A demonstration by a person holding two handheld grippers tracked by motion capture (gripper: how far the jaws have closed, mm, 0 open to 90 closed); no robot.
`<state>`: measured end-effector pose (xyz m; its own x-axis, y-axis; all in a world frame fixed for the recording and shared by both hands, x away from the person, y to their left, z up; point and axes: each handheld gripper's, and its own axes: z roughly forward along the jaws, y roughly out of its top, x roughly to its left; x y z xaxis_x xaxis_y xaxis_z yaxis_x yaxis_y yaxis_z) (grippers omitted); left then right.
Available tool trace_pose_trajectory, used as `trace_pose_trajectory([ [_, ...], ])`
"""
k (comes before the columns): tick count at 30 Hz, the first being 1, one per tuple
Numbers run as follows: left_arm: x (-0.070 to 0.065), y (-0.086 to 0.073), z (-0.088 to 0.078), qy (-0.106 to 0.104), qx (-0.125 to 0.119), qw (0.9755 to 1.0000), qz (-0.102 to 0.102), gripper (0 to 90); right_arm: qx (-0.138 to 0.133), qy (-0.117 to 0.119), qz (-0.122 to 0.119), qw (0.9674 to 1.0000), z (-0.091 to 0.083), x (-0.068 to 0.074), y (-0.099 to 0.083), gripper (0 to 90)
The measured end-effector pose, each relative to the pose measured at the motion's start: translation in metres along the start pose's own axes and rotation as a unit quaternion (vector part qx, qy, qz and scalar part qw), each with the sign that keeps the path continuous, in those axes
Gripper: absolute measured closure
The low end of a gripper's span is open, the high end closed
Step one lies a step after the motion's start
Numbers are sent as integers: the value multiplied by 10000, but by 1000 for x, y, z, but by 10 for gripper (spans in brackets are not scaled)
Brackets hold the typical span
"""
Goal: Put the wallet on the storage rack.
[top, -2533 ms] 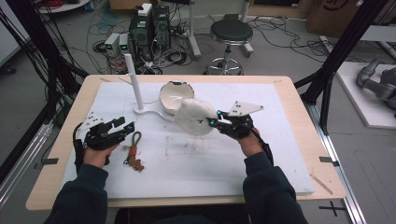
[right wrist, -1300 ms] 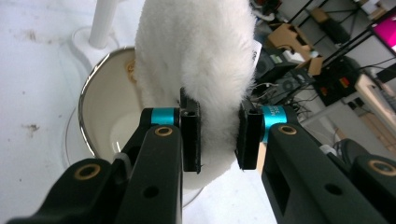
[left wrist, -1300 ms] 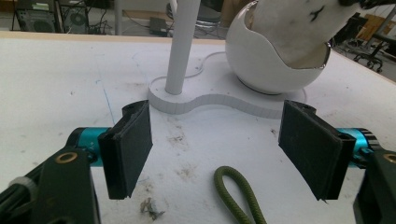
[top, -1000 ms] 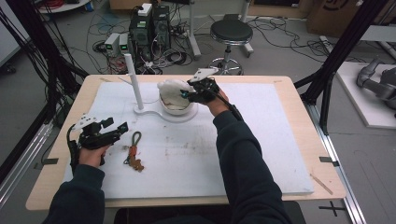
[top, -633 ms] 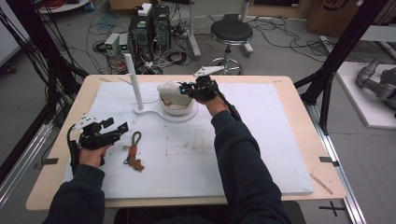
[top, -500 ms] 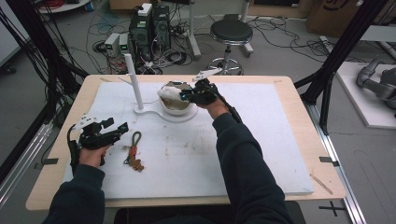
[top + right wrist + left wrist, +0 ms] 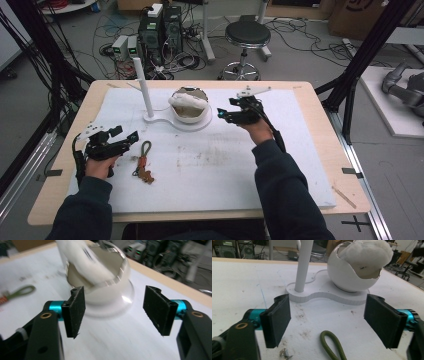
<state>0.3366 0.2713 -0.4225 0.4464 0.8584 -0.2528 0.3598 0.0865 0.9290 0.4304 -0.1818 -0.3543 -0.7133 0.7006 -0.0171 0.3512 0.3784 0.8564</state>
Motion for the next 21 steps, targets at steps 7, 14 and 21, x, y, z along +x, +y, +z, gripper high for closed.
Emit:
trace_pose_trajectory([
  [7, -6, -1, 1, -202, 68, 9997, 128, 186, 233, -647, -23, 9976, -43, -7, -56, 216],
  [14, -9, -3, 3, -195, 142, 9996, 169, 193, 328, -806, 242, 9959, -67, -13, -100, 217],
  [21, -12, -3, 5, -124, 204, 9995, 200, 199, 243, -847, 360, 9955, -74, -16, -102, 217],
])
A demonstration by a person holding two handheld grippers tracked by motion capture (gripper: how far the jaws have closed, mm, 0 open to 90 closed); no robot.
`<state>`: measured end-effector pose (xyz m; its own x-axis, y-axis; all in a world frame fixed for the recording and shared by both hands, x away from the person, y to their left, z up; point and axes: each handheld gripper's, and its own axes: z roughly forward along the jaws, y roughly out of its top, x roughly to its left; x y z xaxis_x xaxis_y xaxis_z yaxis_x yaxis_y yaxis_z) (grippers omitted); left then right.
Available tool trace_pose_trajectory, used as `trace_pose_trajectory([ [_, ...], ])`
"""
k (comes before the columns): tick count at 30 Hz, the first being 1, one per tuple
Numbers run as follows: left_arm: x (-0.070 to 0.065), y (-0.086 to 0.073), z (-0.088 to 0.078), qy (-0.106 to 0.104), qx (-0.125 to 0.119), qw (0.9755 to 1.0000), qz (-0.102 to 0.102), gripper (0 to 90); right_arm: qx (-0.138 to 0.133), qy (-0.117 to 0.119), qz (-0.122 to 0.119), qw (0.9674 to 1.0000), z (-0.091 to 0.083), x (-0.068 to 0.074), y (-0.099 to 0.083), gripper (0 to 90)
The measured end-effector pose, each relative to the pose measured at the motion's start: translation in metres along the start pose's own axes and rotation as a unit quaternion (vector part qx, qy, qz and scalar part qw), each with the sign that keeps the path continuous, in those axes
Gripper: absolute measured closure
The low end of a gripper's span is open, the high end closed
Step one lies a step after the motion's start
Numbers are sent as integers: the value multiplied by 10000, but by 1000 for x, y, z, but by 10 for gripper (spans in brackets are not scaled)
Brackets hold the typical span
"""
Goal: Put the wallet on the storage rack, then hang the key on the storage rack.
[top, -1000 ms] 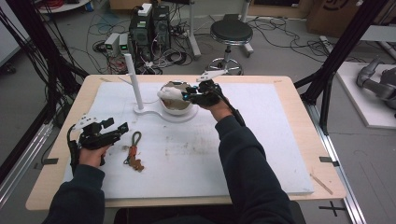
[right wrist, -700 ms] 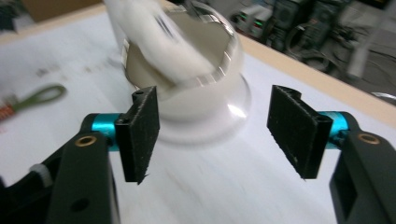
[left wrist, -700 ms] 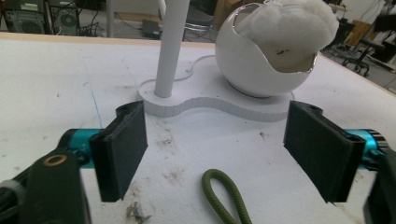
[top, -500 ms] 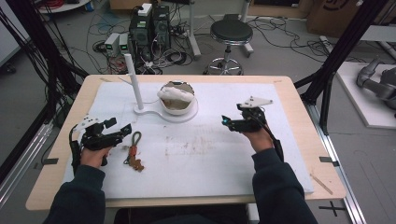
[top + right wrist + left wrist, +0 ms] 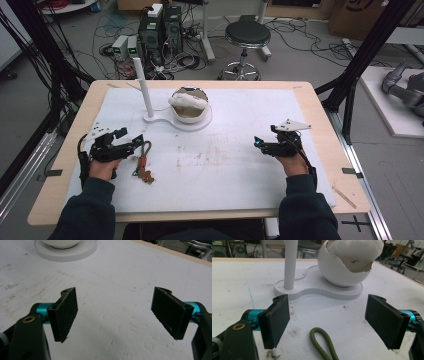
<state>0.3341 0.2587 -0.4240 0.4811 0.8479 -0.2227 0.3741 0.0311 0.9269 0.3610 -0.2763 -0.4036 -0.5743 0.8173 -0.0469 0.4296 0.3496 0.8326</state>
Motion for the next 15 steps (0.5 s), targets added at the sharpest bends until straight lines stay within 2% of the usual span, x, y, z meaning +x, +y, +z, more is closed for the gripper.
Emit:
trace_pose_trajectory([
  [5, 0, 0, 3, -69, 42, 10000, -34, 199, -68, -24, 8, 10000, -6, -2, -2, 217],
  [8, 0, -1, 3, -104, 81, 9999, -45, 199, -123, -103, 183, 9997, -11, -6, -5, 217],
  [15, -1, -1, 5, -173, 198, 9996, -66, 205, -84, -149, 237, 9996, -12, -10, -9, 217],
])
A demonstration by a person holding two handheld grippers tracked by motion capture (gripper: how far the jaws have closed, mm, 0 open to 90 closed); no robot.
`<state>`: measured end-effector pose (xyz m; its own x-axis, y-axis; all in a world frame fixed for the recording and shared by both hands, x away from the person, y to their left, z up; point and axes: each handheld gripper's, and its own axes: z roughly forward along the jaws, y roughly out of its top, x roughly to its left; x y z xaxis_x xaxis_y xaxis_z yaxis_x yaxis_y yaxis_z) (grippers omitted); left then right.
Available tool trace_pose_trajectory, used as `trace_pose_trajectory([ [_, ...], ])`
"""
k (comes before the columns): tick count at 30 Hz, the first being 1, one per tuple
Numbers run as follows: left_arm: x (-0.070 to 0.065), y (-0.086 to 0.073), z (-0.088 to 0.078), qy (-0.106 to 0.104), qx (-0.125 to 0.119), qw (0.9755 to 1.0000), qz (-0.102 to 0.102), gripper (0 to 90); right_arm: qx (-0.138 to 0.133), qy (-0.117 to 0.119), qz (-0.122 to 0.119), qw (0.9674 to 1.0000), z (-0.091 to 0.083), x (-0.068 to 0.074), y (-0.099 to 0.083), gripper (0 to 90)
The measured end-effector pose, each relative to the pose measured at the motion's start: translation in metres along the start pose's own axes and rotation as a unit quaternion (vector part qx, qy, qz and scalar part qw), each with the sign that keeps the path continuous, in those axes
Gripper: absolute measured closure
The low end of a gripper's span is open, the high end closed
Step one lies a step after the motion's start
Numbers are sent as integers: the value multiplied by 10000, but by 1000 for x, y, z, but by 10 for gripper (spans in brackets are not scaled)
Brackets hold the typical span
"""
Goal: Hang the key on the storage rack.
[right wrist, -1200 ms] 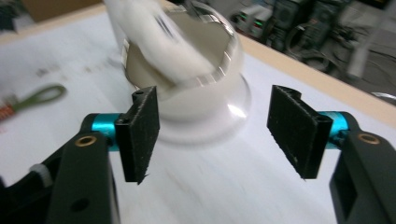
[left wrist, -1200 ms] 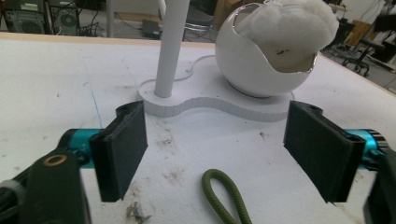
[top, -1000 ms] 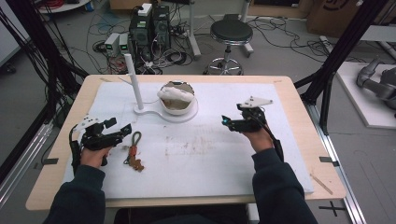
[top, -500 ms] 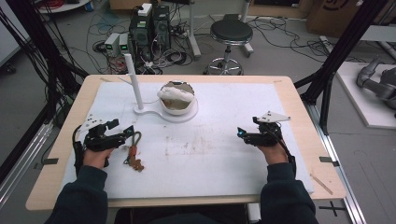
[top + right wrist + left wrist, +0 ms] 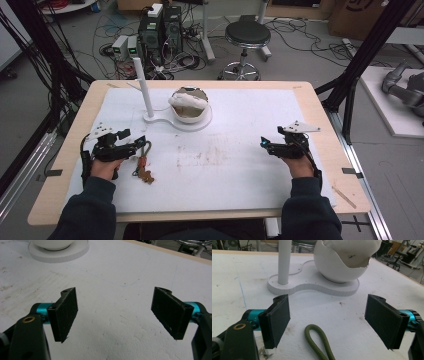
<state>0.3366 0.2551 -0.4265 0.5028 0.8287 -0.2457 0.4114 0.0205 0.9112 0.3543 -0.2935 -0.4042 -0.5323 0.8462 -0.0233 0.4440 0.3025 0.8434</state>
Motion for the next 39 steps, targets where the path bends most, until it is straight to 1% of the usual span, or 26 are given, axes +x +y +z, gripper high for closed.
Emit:
trace_pose_trajectory([
  [1, -1, 0, 0, -8, 20, 10000, -1, 205, 21, 9, -10, 10000, 0, 0, -1, 217],
  [2, -2, 0, 0, 6, 92, 9999, 52, 205, 62, 30, -45, 10000, 2, 1, -2, 217],
  [4, -5, 1, 2, 83, 312, 9994, 120, 205, 74, 51, -55, 9999, 2, 1, -2, 217],
  [7, -13, 1, 3, 154, 458, 9988, 94, 197, 133, 116, -111, 9998, 5, 4, -3, 218],
  [8, -17, 0, 3, 221, 571, 9980, 123, 197, 133, 116, -111, 9998, 5, 4, -3, 218],
  [10, -23, -3, 4, 345, 835, 9957, 195, 204, 142, 142, -162, 9997, 4, 5, -3, 218],
  [11, -25, -4, 4, 388, 937, 9946, 226, 234, 140, 163, -172, 9996, 4, 5, -4, 218],
  [12, -27, -6, 4, 387, 1016, 9938, 223, 303, 149, 178, -141, 9996, 4, 4, -5, 218],
  [15, -31, -9, 4, 465, 1169, 9918, 204, 320, 150, 178, -122, 9997, 5, 2, -6, 218],
  [17, -32, -12, 2, 508, 1256, 9905, 230, 352, 162, 181, -78, 9997, 5, 2, -6, 219],
  [18, -33, -13, 2, 541, 1316, 9895, 246, 369, 161, 176, -83, 9997, 6, 2, -6, 219],
  [20, -34, -17, 3, 607, 1489, 9864, 337, 392, 171, 187, -88, 9996, 7, 1, -6, 219],
  [22, -34, -19, 5, 706, 1649, 9827, 461, 409, 199, 183, -111, 9996, 8, 1, -6, 219],
  [23, -34, -20, 6, 742, 1682, 9818, 484, 411, 216, 192, -113, 9995, 9, 2, -6, 219],
  [25, -34, -21, 8, 741, 1743, 9808, 465, 419, 219, 193, -108, 9995, 10, 2, -6, 219],
  [26, -34, -22, 9, 753, 1803, 9796, 460, 422, 228, 196, -112, 9995, 10, 2, -6, 219],
  [27, -34, -23, 10, 788, 1880, 9779, 464, 423, 239, 186, -120, 9995, 10, 3, -6, 220],
  [29, -36, -25, 12, 870, 1966, 9748, 598, 431, 249, 185, -134, 9994, 10, 3, -6, 220],
  [30, -38, -24, 13, 906, 2023, 9725, 711, 450, 257, 186, -142, 9994, 10, 3, -6, 234],
  [31, -39, -23, 13, 925, 2099, 9695, 861, 450, 257, 186, -142, 9994, 10, 3, -6, 234],
  [32, -40, -23, 14, 916, 2139, 9683, 909, 495, 258, 182, -145, 9994, 10, 3, -6, 234],
  [33, -41, -21, 14, 816, 2187, 9677, 950, 495, 263, 188, -148, 9994, 10, 3, -6, 234],
  [35, -42, -21, 14, 683, 2224, 9669, 1051, 594, 283, 178, -129, 9994, 10, 4, -7, 234],
  [36, -42, -20, 14, 631, 2260, 9656, 1122, 628, 293, 173, -150, 9993, 10, 4, -7, 235],
  [37, -43, -20, 14, 615, 2265, 9652, 1151, 650, 295, 177, -139, 9993, 10, 4, -7, 235],
  [39, -41, -19, 15, 510, 2247, 9664, 1138, 678, 292, 174, -135, 9993, 9, 4, -7, 235],
])
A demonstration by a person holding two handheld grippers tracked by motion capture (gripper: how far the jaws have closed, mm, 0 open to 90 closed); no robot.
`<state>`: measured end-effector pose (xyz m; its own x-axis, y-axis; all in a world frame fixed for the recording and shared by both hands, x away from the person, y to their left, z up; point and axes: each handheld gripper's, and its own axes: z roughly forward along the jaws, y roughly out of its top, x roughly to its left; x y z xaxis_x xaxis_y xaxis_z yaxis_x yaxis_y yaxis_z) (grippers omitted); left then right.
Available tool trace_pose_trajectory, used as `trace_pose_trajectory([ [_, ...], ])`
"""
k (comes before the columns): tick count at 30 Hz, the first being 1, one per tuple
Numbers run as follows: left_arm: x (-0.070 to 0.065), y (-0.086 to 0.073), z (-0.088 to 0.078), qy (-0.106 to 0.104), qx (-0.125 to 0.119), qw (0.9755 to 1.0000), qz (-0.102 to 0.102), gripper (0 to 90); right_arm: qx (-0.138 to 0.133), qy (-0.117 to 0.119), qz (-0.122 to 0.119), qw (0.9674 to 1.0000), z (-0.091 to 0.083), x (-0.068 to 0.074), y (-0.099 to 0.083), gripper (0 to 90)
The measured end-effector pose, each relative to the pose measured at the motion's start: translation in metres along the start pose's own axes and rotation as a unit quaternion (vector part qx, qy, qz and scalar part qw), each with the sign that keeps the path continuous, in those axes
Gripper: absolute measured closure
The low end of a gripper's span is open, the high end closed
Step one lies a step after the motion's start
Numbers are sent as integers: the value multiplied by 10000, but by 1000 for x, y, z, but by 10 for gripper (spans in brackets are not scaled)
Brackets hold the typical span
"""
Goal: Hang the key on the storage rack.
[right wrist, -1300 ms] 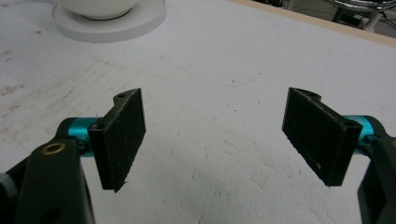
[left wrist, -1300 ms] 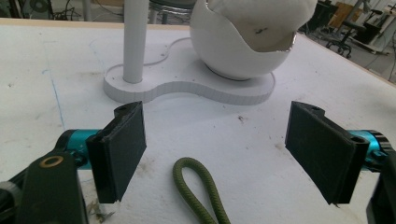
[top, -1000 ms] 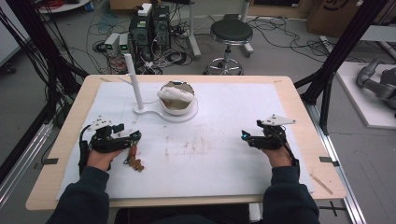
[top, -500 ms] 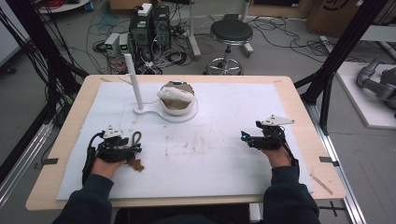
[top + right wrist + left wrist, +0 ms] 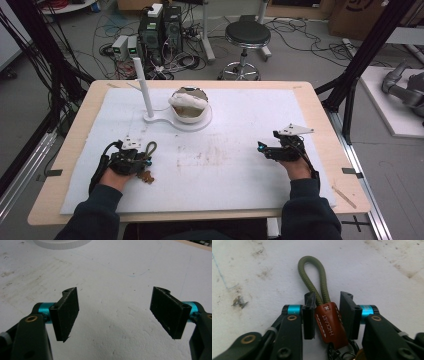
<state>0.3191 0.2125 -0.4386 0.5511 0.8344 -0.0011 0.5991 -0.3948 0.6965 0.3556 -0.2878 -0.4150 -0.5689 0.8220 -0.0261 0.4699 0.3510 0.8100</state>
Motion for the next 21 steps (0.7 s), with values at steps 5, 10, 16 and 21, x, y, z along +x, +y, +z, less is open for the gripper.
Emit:
trace_pose_trajectory([
  [5, 3, 1, 0, -103, -413, 9989, 182, 712, -22, -5, 1, 10000, -1, 0, 0, 236],
  [10, 2, -1, 5, 198, -212, 9996, 4, 519, -8, 4, -20, 10000, 0, 0, 0, 237],
  [16, -6, 1, 2, 228, 23, 9996, -184, 572, 2, 1, 11, 10000, -1, -1, 0, 237],
  [21, 0, 0, 1, 0, -92, 9993, -353, 713, 18, 23, -2, 10000, 1, -1, 0, 240],
])
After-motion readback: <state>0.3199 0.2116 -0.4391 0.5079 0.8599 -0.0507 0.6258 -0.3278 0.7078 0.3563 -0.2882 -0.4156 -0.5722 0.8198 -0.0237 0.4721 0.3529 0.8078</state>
